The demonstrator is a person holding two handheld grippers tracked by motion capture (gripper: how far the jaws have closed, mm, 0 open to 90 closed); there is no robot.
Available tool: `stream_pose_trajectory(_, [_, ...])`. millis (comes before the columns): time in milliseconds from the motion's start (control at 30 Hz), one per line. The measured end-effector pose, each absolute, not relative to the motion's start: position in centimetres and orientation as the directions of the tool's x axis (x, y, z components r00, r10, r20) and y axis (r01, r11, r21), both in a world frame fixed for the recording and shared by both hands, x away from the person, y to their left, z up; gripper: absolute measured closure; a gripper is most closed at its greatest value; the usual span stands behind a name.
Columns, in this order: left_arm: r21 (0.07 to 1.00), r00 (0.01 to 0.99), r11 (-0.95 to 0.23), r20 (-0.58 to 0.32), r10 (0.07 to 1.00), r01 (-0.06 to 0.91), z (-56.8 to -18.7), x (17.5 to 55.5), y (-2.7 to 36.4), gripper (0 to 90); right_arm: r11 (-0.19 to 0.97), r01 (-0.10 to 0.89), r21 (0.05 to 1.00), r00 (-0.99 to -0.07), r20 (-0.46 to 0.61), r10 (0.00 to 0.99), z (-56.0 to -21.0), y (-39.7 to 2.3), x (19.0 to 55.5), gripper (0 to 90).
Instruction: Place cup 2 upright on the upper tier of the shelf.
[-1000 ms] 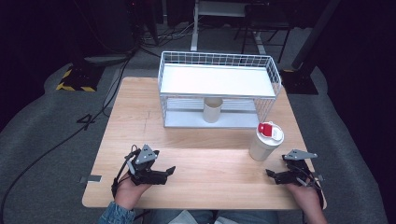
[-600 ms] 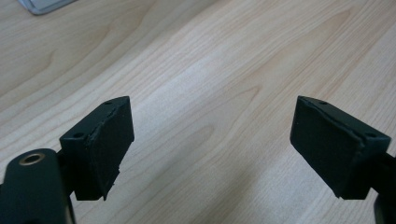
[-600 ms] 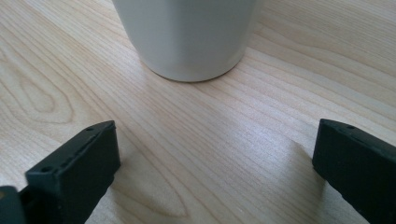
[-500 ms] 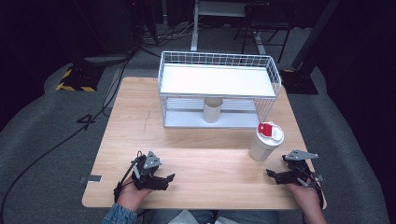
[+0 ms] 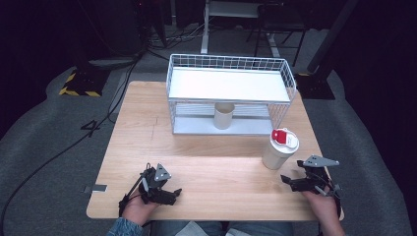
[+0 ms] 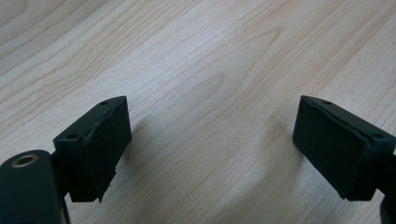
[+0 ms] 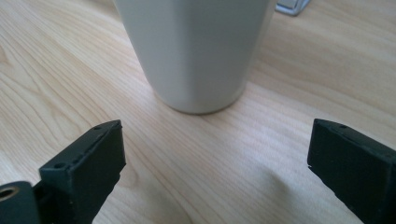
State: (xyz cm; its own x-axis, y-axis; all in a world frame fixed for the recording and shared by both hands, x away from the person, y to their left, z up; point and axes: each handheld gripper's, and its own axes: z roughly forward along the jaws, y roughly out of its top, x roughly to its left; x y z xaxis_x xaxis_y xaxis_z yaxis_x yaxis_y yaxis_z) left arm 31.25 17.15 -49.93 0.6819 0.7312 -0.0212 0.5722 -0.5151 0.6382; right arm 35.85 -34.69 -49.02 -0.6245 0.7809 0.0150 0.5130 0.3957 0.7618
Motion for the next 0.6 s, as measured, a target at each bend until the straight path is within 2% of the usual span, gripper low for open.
stream_pose_trajectory(133, [0.674, 0.681, -0.492, -0.022, 0.732, 0.551, -50.5, 31.2, 17.3, 5.4, 0.387, 0.504, 0.772, -0.632, 0.023, 0.775, -48.5, -34.5, 35.9, 4.5])
stream_pose_trajectory(600, [0.672, 0.684, -0.495, -0.025, 0.729, 0.551, -50.5, 31.3, 17.2, 4.5, 0.332, 0.454, 0.827, -0.642, 0.045, 0.765, -47.1, -33.6, 36.8, 4.4])
